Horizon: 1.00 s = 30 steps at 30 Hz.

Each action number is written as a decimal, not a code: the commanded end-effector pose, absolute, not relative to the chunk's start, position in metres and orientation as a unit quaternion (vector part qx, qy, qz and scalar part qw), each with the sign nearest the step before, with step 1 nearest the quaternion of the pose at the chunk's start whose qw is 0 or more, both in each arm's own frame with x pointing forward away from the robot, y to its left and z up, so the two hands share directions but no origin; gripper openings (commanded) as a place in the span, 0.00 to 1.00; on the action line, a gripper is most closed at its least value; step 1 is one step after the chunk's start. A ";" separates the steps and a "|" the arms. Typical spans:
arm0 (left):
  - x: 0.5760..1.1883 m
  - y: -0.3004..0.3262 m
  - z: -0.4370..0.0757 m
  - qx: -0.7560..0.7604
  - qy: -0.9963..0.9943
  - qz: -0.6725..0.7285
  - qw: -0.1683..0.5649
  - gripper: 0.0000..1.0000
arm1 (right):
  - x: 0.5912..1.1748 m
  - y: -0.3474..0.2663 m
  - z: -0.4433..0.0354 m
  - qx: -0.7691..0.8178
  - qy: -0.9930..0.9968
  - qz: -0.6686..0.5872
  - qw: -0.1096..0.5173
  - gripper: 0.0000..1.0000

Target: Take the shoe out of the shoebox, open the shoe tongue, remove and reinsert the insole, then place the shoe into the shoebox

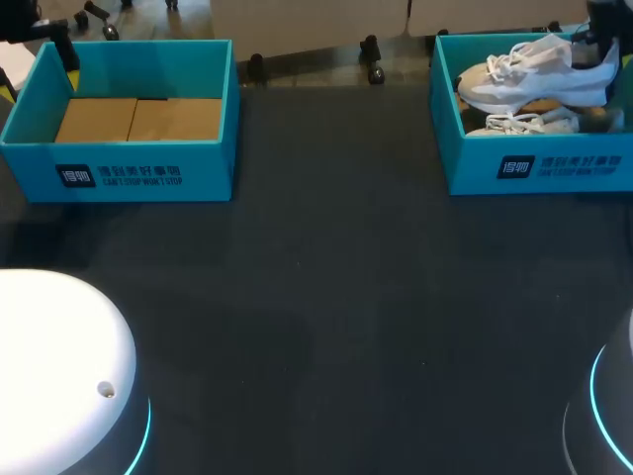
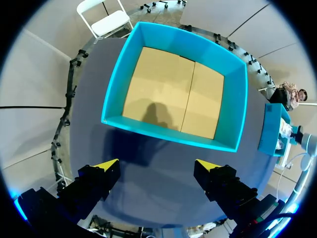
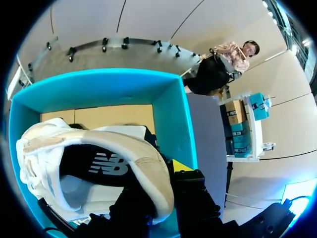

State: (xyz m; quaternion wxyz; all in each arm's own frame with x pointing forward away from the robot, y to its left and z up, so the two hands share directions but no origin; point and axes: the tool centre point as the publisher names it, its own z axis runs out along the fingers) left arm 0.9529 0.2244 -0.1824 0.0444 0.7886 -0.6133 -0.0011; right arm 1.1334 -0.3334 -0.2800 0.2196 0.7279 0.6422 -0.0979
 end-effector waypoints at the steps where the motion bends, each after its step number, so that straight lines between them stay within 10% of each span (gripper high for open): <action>1: 0.952 0.224 -0.182 0.789 -0.613 -0.001 0.044 1.00 | 1.142 -0.336 -0.280 0.730 0.641 -0.098 0.217 0.00; 30: 0.952 0.224 -0.182 0.789 -0.613 -0.001 0.044 1.00 | 1.151 -0.340 -0.304 0.729 0.634 -0.111 0.232 0.00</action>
